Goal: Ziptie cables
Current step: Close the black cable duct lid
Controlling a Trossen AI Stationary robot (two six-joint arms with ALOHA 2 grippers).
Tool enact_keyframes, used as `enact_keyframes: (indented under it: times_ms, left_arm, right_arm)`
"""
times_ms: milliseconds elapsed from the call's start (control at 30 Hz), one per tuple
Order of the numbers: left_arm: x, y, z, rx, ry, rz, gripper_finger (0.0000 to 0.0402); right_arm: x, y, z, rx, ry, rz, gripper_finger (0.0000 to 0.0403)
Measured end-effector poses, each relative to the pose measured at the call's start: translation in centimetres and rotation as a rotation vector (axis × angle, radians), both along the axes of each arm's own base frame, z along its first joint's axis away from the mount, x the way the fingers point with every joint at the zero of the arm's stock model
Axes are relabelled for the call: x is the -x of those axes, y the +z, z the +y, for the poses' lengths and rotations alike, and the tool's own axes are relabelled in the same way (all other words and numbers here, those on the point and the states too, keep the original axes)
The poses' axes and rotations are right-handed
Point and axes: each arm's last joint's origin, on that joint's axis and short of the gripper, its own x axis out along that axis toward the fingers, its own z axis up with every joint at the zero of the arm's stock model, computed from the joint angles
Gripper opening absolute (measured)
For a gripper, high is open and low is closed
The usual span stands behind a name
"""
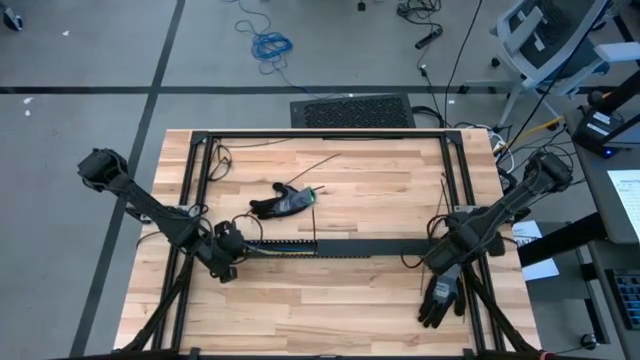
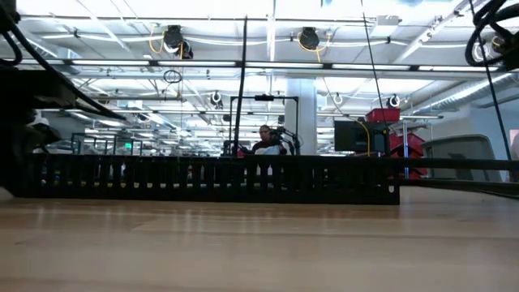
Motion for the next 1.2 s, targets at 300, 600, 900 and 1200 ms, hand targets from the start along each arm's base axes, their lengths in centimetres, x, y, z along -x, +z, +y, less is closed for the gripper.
enact_keyframes:
  times_ms: [300,600,900,1200]
  left_arm:
    - [0.0,0.0,0.0,-0.010,-0.001,-0.001,0.0000]
    - [0.0,-0.1,0.0,0.003,0.001,0.005,0.0000]
    - [-0.1,0.1,-0.1,0.004,-0.034,0.010,0.0000]
    - [0.0,0.1,-0.2,-0.008,-0.085,0.027,0.0000]
  right_arm:
    - [-3.0,-5.2,-0.3,0.199,-0.188,0.219,0.0000]
    - [-5.2,-8.5,-4.0,0.407,-0.366,0.392,0.0000]
    - [-8.6,-5.1,-4.4,0.390,-0.296,-0.019,0.0000]
    - [-11.5,4.7,-4.2,0.483,0.171,-0.327,0.0000]
